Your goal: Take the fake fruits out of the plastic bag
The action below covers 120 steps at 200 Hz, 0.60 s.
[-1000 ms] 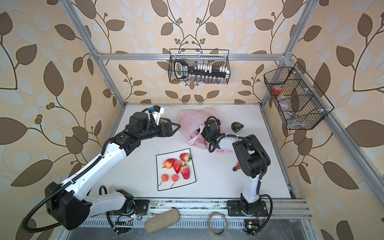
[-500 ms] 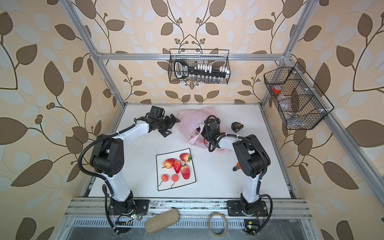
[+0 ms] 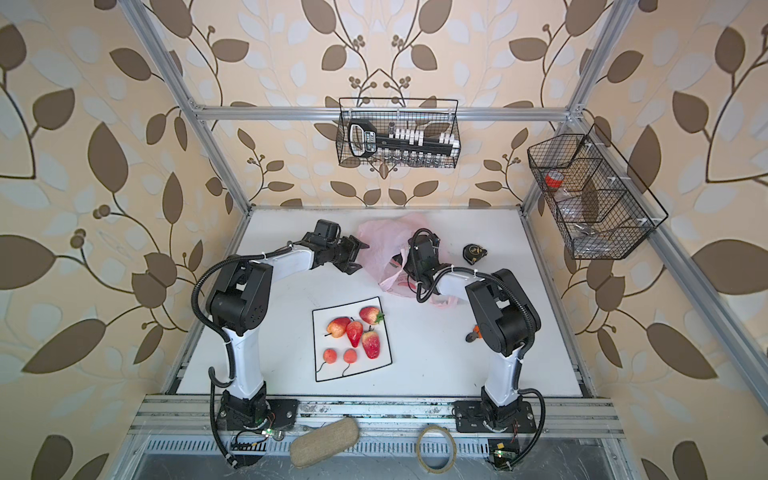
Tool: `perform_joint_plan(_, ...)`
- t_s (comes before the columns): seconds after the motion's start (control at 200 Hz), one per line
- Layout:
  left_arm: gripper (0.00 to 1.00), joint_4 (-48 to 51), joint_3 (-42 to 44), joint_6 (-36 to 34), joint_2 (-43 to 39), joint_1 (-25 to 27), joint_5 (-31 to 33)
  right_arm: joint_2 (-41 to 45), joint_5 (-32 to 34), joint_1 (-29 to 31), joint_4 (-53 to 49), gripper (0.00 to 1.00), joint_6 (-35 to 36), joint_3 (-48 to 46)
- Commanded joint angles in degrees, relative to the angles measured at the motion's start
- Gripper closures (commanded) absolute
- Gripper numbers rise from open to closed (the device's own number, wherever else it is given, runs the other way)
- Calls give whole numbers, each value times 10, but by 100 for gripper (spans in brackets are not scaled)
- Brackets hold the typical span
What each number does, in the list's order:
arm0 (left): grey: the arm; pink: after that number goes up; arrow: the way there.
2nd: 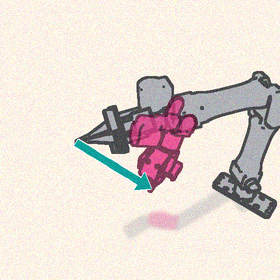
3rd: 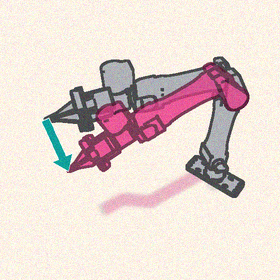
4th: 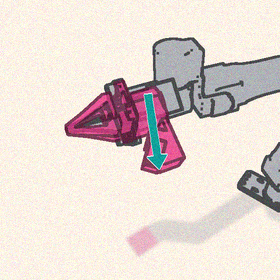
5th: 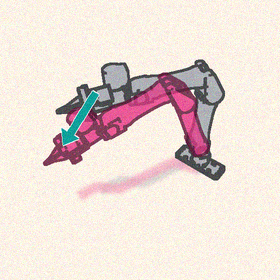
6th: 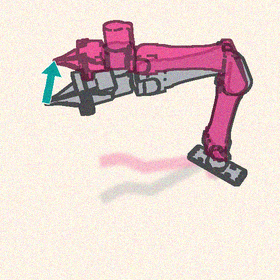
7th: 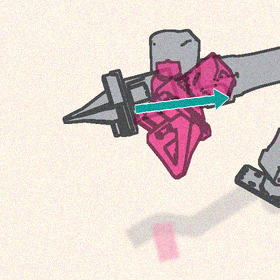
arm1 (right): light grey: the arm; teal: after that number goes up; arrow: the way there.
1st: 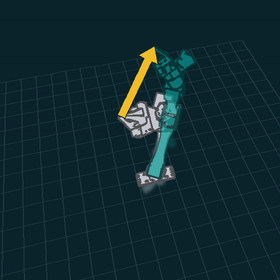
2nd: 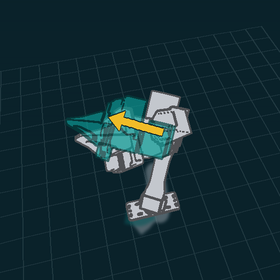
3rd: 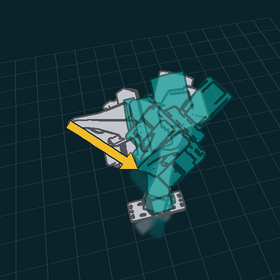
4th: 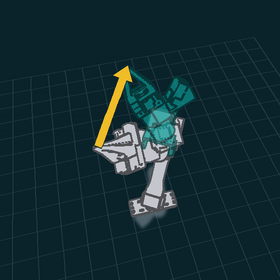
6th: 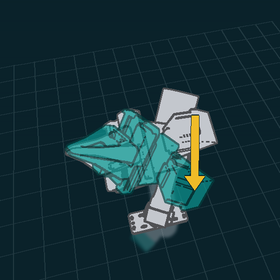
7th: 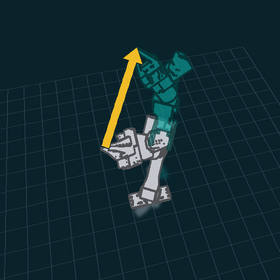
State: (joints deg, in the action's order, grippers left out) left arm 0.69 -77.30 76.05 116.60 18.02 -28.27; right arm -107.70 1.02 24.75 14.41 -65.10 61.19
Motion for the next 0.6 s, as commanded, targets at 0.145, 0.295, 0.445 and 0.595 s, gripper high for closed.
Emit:
perform_joint_plan(0.145, 85, -33, -46, 6, 4, 3, -8, 8, 5, 3, 9, 27, -7, -4)
perform_joint_plan(0.295, 100, 60, -118, -111, -11, 12, 0, 14, 10, -5, 17, 26, -8, -10)
perform_joint_plan(0.445, 100, 175, -233, -248, -15, 44, 8, 31, 19, -20, 30, 26, -6, -30)
perform_joint_plan(0.595, 100, 226, -300, -331, -15, 69, -1, 55, 23, -36, 32, 25, 2, -49)
